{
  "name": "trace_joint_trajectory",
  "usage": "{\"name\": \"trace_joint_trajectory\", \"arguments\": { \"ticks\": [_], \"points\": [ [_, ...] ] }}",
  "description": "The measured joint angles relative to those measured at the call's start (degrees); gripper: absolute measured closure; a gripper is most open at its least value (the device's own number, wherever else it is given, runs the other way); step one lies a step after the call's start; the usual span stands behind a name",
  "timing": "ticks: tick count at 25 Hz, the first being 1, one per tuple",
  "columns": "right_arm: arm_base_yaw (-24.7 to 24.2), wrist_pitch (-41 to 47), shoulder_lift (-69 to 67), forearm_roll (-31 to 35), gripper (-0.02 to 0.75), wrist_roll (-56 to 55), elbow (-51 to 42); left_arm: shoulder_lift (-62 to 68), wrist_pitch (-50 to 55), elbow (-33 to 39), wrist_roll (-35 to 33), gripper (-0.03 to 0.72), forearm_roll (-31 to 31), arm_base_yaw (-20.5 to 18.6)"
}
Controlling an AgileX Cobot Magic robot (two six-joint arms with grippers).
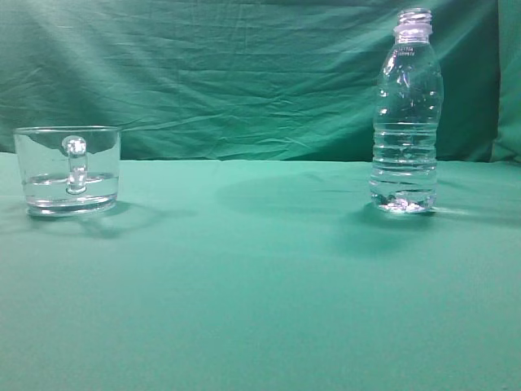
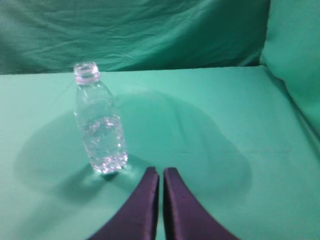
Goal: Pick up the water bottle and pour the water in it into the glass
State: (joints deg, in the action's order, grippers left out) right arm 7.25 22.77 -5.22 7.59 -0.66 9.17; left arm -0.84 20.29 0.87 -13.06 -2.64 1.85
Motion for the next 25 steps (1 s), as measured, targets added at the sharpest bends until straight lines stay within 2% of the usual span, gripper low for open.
{"name": "trace_joint_trajectory", "arguments": {
  "ticks": [9, 25],
  "points": [
    [-4.18, -0.76, 5.72, 0.00, 0.738, 5.91, -10.49, 0.00, 0.00, 0.00, 0.00, 0.688, 0.00, 0.00],
    [-4.55, -0.95, 5.81, -1.74, 0.738, 6.34, -10.59, 0.00, 0.00, 0.00, 0.00, 0.688, 0.00, 0.00]
  ]
}}
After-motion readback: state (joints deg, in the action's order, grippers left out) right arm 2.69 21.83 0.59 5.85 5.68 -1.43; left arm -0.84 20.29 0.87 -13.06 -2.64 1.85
